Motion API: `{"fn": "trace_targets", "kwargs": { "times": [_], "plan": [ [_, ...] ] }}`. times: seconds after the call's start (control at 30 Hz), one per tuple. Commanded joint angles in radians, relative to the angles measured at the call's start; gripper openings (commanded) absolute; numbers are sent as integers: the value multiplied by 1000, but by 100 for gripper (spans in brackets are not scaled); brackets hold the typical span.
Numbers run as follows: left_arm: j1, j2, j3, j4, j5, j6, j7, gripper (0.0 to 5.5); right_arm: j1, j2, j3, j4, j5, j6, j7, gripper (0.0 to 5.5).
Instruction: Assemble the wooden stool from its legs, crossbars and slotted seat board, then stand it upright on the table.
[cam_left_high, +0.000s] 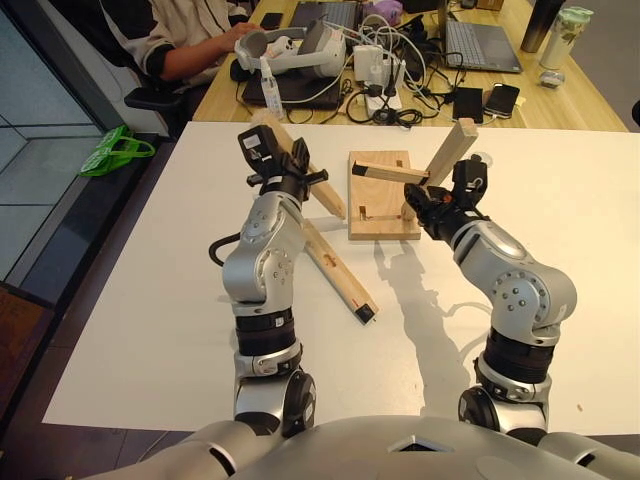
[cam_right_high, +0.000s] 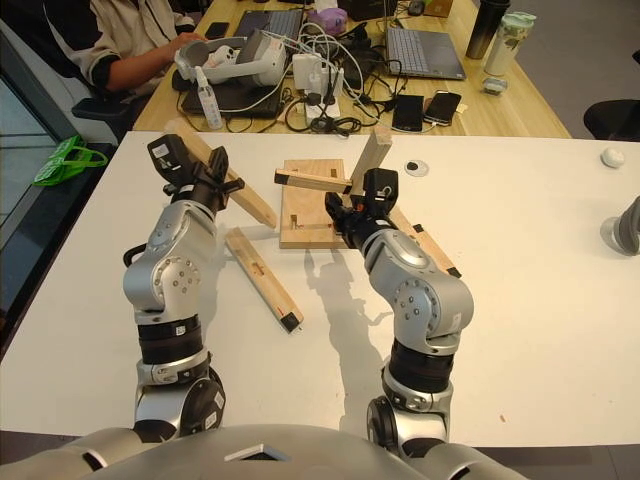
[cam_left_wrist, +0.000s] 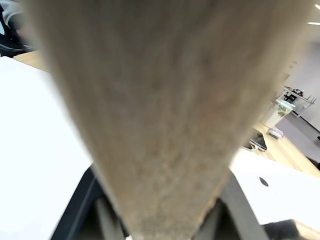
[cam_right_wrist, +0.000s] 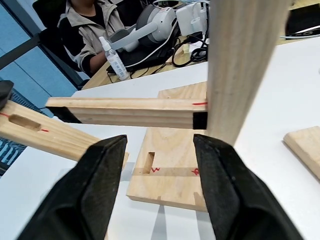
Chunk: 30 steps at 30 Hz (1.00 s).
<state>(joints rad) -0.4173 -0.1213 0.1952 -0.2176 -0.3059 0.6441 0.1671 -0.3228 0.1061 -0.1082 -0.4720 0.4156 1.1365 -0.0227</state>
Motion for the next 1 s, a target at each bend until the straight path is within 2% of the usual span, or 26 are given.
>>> {"fn": "trace_targets", "kwargs": {
  "times": [0.03, 0.23, 0.37, 0.57, 1.0],
  "plan": [
    [-20, 0, 33, -23, -36, -27, -5, 102, -21, -20, 9, -20, 34, 34, 34, 247],
    [-36, -51, 75, -18, -143, -37, -3, 102, -42, -50, 26, -35, 98, 56, 110, 247],
    [-39, -59, 79, 14, -194, -26, -3, 102, -86, -56, 21, -51, 129, -30, 157, 247],
    [-36, -43, 46, 88, -178, -26, -4, 102, -224, -31, -64, 45, 140, -187, 129, 247],
    [-36, 4, -52, 200, -5, -162, -16, 102, -355, -27, 31, 219, 113, -325, 141, 247]
  ]
}}
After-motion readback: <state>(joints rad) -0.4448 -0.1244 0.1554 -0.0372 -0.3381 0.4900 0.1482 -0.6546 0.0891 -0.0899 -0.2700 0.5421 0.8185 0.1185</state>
